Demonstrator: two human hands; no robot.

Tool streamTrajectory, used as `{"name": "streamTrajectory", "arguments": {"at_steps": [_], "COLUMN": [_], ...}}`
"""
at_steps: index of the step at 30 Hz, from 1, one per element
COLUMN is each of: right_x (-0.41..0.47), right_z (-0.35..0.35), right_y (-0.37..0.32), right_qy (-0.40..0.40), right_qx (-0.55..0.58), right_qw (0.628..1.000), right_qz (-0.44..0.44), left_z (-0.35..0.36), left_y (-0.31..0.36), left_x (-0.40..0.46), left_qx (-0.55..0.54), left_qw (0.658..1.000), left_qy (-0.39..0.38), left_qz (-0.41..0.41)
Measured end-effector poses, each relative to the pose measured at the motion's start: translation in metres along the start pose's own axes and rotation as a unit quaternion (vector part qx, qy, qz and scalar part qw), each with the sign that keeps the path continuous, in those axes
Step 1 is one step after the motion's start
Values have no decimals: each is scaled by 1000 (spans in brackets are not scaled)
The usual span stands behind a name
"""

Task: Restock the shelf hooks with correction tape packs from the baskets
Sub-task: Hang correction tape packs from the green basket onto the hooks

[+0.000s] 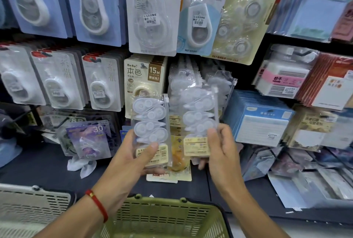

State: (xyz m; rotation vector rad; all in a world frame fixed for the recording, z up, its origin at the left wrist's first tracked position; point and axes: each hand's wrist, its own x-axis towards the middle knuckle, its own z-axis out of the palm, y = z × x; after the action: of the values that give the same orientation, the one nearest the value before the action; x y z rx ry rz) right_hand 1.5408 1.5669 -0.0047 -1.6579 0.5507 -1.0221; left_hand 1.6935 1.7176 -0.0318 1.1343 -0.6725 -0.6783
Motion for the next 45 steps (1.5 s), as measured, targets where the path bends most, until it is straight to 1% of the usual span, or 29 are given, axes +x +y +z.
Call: {"name": "streamTrajectory", "arguments": {"at_steps": [3, 5, 8, 12, 18, 23, 25, 27, 28, 29, 30, 31, 32, 34, 36, 37, 38, 40, 42, 43, 45], "right_x": [8, 13, 19, 19, 16, 16, 18, 22, 24, 24, 23, 22, 20, 14, 4, 0, -5, -9, -9, -8, -5], "right_z": [-12, -19, -27, -29, -25, -25, -26, -29, -32, -34, -34, -32, -29, -18, -4, 3, 8, 15, 16, 15, 11], "right_y": [-4, -4, -3, -1, 0, 0, 3, 8, 12, 13, 12, 10, 8, 8, 10, 12, 13, 14, 13, 12, 9], "right_qy": [61, 84, 106, 115, 132, 149, 148, 141, 141, 146, 149, 139, 111, -4, -125, -164, -183, -180, -153, -132, -57], "right_qx": [27, 50, 40, 57, 50, 46, 6, -98, -161, -213, -233, -229, -211, -186, -178, -175, -168, -134, -92, -66, -23], "right_qw": [998, 995, 993, 992, 990, 988, 988, 983, 974, 964, 960, 963, 971, 983, 976, 971, 969, 974, 984, 989, 998], "right_qz": [-5, 0, -5, -4, -4, 21, 39, 64, 72, 68, 50, 30, 12, 2, 2, -5, -10, -2, 9, 7, 0], "left_z": [0, 1, 1, -1, -1, 0, 0, 0, 0, 0, 1, 2, 3, 6, 8, 9, 9, 10, 10, 10, 8], "left_y": [1, 1, 0, 0, 1, 2, 2, 3, 3, 2, 2, 3, 4, 5, 4, 3, 2, 1, 1, 2, 2], "left_x": [0, 0, 0, 1, 0, 1, 1, 0, -1, -1, -1, -2, -2, -3, -5, -6, -7, -9, -9, -8, -7], "left_qx": [-3, -7, -14, -10, -12, -20, -19, -16, -13, -11, -6, 6, 23, 57, 71, 75, 78, 70, 48, 40, 45], "left_qw": [1000, 1000, 999, 999, 999, 999, 999, 999, 999, 999, 999, 999, 999, 998, 997, 996, 994, 994, 996, 997, 997], "left_qy": [9, 16, 26, 26, 25, 30, 30, 26, 26, 24, 22, 19, 12, -10, -39, -56, -70, -82, -69, -56, -44], "left_qz": [1, -7, -12, -16, -15, -20, -21, -23, -26, -28, -30, -28, -24, -13, -7, -8, -9, -14, -27, -35, -39]}}
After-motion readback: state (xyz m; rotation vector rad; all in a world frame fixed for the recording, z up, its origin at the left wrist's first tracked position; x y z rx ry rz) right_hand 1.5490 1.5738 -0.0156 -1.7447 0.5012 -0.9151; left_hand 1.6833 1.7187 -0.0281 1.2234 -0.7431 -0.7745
